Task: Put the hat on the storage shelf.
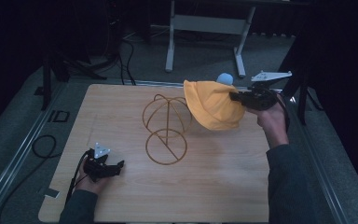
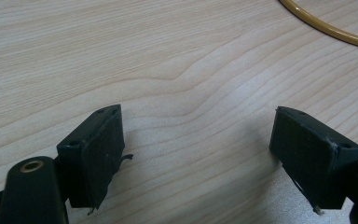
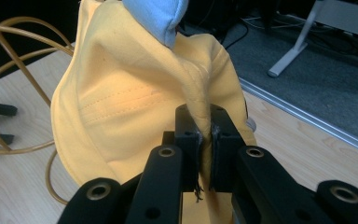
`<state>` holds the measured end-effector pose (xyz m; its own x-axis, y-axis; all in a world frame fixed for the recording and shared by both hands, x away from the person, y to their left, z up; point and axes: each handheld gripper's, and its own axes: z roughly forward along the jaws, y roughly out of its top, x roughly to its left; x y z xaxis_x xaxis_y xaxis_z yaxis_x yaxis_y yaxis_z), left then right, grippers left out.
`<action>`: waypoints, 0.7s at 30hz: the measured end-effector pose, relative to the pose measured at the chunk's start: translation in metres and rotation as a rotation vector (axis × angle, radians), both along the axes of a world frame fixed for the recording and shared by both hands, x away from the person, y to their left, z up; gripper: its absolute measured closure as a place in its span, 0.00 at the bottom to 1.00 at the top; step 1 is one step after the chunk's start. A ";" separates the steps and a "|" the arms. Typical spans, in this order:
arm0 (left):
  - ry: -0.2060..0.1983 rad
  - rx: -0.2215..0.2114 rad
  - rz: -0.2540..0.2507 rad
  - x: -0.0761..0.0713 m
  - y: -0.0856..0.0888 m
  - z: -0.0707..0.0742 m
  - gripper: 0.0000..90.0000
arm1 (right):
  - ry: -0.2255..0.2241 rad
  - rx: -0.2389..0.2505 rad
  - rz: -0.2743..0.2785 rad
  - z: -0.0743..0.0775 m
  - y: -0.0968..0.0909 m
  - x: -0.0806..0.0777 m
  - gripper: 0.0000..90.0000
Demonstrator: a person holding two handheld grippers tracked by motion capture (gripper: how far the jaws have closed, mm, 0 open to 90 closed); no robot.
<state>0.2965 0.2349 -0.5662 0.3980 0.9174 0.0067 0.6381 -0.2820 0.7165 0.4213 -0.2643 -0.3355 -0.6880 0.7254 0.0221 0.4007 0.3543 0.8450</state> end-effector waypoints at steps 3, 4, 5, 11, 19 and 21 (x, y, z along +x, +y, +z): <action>0.000 0.000 0.000 0.000 0.000 0.000 0.20 | -0.001 0.013 0.008 0.003 0.001 -0.001 0.94; 0.000 0.000 0.000 0.000 0.000 0.000 0.20 | -0.003 0.017 0.013 0.004 0.001 -0.001 0.94; 0.000 0.000 0.000 0.000 0.000 0.000 0.20 | -0.002 0.023 0.016 0.005 0.002 -0.001 0.94; 0.000 0.000 0.000 0.000 0.000 0.000 0.20 | 0.004 0.037 0.039 0.008 0.005 -0.002 0.94; 0.000 0.000 0.000 0.000 0.000 0.000 0.20 | -0.004 0.036 0.061 0.013 0.012 -0.004 0.94; -0.001 0.000 0.000 0.000 0.000 0.000 0.20 | -0.004 0.038 0.069 0.015 0.014 -0.004 0.94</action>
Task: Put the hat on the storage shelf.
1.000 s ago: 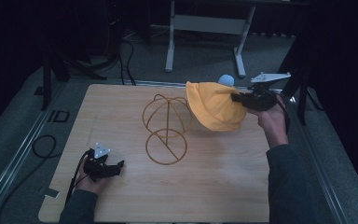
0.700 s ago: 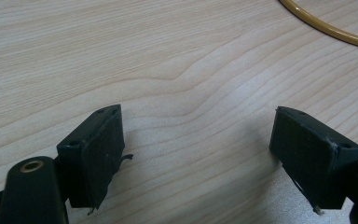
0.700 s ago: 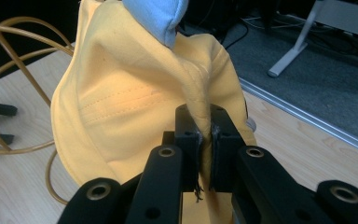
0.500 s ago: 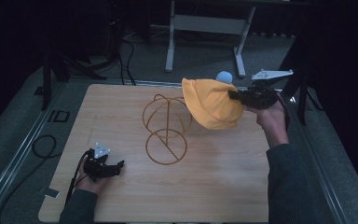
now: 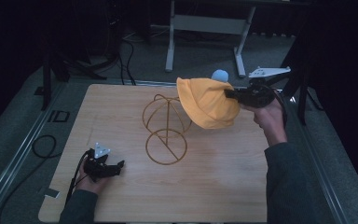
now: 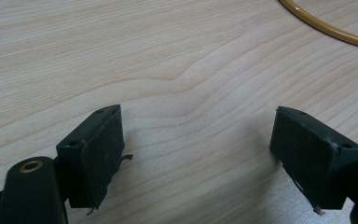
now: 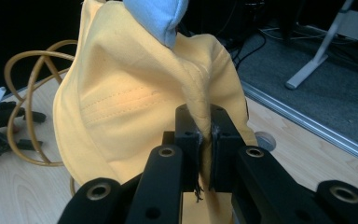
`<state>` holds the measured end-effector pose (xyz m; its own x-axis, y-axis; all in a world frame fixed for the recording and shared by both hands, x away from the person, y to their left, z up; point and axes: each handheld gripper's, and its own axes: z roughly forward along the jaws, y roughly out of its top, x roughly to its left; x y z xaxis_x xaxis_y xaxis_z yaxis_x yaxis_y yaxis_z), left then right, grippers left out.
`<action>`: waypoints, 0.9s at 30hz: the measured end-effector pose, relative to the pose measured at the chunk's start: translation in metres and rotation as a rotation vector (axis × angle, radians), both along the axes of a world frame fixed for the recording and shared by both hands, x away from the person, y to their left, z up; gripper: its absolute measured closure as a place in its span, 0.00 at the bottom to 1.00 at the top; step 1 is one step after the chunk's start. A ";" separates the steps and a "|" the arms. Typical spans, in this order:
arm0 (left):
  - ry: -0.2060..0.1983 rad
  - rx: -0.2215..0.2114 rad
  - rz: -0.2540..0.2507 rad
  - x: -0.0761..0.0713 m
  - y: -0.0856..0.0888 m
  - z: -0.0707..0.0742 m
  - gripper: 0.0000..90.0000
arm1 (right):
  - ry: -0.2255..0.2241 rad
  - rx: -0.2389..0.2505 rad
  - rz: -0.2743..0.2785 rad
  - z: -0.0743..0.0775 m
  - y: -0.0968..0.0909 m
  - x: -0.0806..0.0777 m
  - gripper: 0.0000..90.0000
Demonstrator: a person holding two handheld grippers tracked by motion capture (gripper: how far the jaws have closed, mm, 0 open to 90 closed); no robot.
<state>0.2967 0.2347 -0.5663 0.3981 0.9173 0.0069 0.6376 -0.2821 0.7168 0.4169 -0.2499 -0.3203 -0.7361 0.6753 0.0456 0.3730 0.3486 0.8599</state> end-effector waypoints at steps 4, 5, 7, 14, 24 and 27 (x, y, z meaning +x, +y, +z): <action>0.000 0.000 0.000 0.000 0.000 0.000 0.20 | -0.012 -0.004 0.016 0.004 0.005 -0.002 0.94; 0.000 0.000 0.000 0.000 0.000 0.000 0.20 | -0.016 -0.007 0.020 0.006 0.007 -0.002 0.94; 0.000 0.000 0.000 0.000 0.000 0.000 0.20 | -0.017 -0.006 0.021 0.007 0.008 -0.003 0.94; 0.000 0.000 0.000 0.000 0.000 0.000 0.20 | -0.023 -0.009 0.038 0.012 0.016 -0.004 0.94; 0.000 0.001 0.000 0.000 0.000 0.000 0.20 | -0.027 -0.013 0.075 0.014 0.033 -0.004 0.94; 0.001 0.001 0.000 0.000 0.000 0.000 0.20 | -0.034 -0.022 0.091 0.018 0.041 -0.004 0.94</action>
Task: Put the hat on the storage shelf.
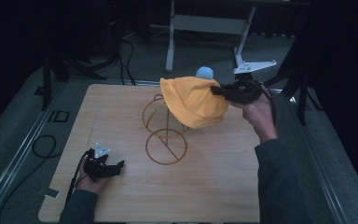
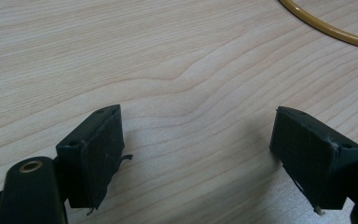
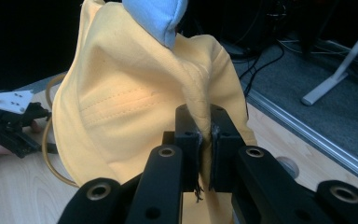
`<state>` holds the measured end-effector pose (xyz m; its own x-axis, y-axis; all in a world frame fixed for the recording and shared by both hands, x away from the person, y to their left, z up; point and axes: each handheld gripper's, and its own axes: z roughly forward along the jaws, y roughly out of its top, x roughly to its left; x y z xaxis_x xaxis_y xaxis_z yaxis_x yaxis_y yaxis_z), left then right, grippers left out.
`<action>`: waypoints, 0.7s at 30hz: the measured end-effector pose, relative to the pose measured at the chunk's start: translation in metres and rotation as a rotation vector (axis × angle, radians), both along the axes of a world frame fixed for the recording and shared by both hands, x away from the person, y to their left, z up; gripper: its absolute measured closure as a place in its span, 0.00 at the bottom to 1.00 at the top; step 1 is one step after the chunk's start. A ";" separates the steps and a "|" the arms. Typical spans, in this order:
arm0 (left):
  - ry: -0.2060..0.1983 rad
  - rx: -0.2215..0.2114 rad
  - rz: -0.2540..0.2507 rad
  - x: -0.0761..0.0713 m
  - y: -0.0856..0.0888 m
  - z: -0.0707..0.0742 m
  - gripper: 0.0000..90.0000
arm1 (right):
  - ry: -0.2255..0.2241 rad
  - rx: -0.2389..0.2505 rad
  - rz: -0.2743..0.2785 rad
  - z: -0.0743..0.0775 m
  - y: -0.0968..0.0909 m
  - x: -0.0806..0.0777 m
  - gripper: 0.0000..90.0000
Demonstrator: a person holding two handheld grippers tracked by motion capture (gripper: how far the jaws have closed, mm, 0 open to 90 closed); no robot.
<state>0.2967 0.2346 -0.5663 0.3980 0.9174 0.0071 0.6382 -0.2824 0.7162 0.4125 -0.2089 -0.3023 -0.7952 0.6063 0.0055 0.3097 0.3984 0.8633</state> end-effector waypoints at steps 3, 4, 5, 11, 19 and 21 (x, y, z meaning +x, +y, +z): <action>0.000 0.000 0.000 0.000 0.000 0.000 0.20 | -0.004 -0.003 0.010 0.004 0.007 -0.001 0.94; 0.000 0.000 0.000 0.000 0.000 0.000 0.20 | -0.009 -0.006 0.015 0.005 0.010 -0.001 0.94; 0.000 0.000 0.000 0.000 0.000 0.000 0.20 | -0.009 -0.006 0.015 0.005 0.010 -0.001 0.94; 0.000 -0.001 0.000 0.000 0.000 0.000 0.19 | -0.019 -0.024 0.041 0.012 0.026 -0.002 0.94; 0.001 0.001 -0.002 0.000 0.000 0.000 0.19 | -0.029 -0.064 0.072 0.016 0.053 -0.004 0.94; 0.000 0.001 -0.002 0.000 0.000 0.000 0.19 | -0.028 -0.075 0.082 0.015 0.061 -0.004 0.94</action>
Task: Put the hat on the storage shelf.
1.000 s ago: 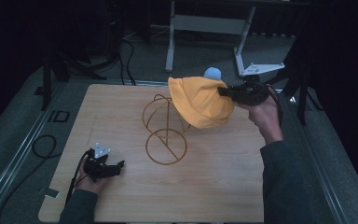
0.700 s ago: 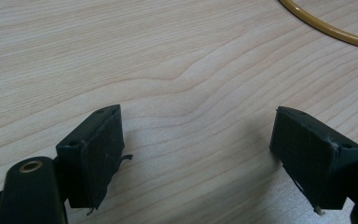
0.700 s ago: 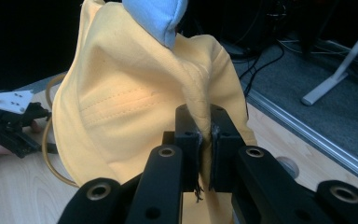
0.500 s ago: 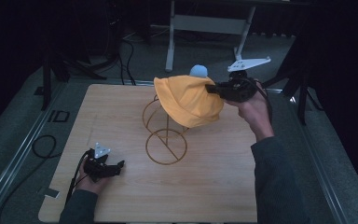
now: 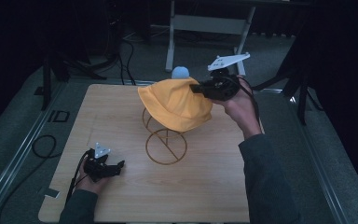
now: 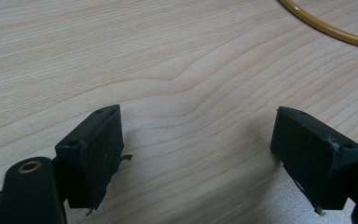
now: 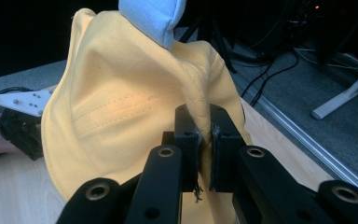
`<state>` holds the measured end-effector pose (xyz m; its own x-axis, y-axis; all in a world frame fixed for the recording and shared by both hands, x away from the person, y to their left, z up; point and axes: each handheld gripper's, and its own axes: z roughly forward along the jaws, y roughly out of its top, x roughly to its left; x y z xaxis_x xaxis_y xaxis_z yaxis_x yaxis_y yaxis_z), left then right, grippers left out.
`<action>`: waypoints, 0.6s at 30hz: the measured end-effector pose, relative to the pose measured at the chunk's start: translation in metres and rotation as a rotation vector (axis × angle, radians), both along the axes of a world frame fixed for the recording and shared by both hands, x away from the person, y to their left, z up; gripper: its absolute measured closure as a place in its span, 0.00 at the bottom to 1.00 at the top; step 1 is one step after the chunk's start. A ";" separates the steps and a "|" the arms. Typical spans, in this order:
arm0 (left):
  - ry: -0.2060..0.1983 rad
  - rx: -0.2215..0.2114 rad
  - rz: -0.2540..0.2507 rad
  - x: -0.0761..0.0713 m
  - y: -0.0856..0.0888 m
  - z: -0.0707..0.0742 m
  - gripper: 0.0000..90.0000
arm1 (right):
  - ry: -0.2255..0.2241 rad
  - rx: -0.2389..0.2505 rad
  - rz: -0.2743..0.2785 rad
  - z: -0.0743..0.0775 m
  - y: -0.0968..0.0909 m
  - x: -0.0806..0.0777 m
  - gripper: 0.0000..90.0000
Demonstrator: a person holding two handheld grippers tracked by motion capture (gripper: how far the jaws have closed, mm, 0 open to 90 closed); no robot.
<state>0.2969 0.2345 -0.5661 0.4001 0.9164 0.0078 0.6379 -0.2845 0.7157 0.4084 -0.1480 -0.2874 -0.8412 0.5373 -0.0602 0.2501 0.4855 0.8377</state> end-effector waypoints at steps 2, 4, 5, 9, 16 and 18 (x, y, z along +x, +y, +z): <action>0.000 0.001 0.000 0.000 0.000 0.000 0.19 | -0.006 -0.025 0.019 -0.002 0.012 -0.001 0.93; 0.000 0.002 -0.001 0.000 0.000 0.000 0.19 | -0.013 -0.041 0.027 -0.003 0.021 -0.001 0.93; -0.001 0.002 -0.001 0.000 0.000 0.000 0.19 | -0.012 -0.046 0.028 -0.003 0.024 -0.002 0.93; 0.000 0.002 -0.001 0.000 0.000 0.000 0.19 | -0.023 -0.074 0.038 -0.002 0.040 -0.003 0.93; -0.002 0.003 -0.001 0.000 0.000 0.000 0.19 | -0.047 -0.106 0.055 0.000 0.061 -0.007 0.91; -0.003 0.002 0.000 0.000 0.000 0.000 0.19 | -0.042 -0.140 0.070 -0.005 0.070 -0.008 0.91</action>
<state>0.2970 0.2346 -0.5661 0.4002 0.9164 0.0109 0.6358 -0.2862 0.7168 0.4001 -0.0775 -0.2923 -0.8715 0.4613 -0.1664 0.1779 0.6136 0.7693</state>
